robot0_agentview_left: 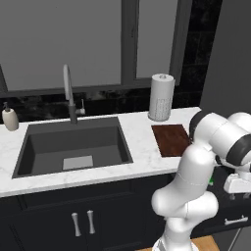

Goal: Pick up the knife from the drawer and place it on the cutting board. Then place the meat from the plate to the cutting board.

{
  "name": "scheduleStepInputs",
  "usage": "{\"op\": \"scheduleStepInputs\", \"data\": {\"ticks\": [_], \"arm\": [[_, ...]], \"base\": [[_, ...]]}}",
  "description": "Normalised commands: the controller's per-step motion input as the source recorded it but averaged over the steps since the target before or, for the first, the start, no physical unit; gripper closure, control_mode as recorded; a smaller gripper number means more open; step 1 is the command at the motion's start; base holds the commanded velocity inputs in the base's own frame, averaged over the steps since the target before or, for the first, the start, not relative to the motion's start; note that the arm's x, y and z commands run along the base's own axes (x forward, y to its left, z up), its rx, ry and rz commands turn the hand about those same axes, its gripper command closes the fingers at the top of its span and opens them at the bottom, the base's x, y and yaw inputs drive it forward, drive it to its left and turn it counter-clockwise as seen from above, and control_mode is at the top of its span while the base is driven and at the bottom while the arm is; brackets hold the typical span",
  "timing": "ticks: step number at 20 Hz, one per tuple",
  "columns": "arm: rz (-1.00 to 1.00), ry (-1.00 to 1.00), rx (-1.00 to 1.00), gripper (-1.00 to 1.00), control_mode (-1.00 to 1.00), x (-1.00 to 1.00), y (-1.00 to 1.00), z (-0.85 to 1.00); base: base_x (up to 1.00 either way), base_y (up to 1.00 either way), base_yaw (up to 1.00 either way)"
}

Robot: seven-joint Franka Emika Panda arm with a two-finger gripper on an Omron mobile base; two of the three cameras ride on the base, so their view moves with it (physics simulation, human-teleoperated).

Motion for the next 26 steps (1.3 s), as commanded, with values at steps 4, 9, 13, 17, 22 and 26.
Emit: {"op": "scheduleStepInputs", "data": {"ticks": [4,9,13,17,22,26], "arm": [[-0.01,-0.17,-0.06,-1.00,-1.00,0.14,0.13,0.01],[0.00,-0.25,-0.18,-1.00,-1.00,0.53,0.17,0.03],[0.00,-0.18,-0.28,-1.00,-1.00,0.58,0.06,0.02],[0.00,-0.10,-0.10,-1.00,-1.00,0.42,-0.03,-0.10],[0.00,-0.08,0.10,-1.00,-1.00,0.46,-0.13,-0.25],[0.00,-0.19,0.13,-1.00,-1.00,0.25,-0.03,-0.19]], "base": [[0.00,0.00,0.00],[0.00,0.00,0.00],[0.00,0.00,0.00],[0.00,0.00,0.00],[0.00,0.00,0.00],[0.00,0.00,0.00]]}}
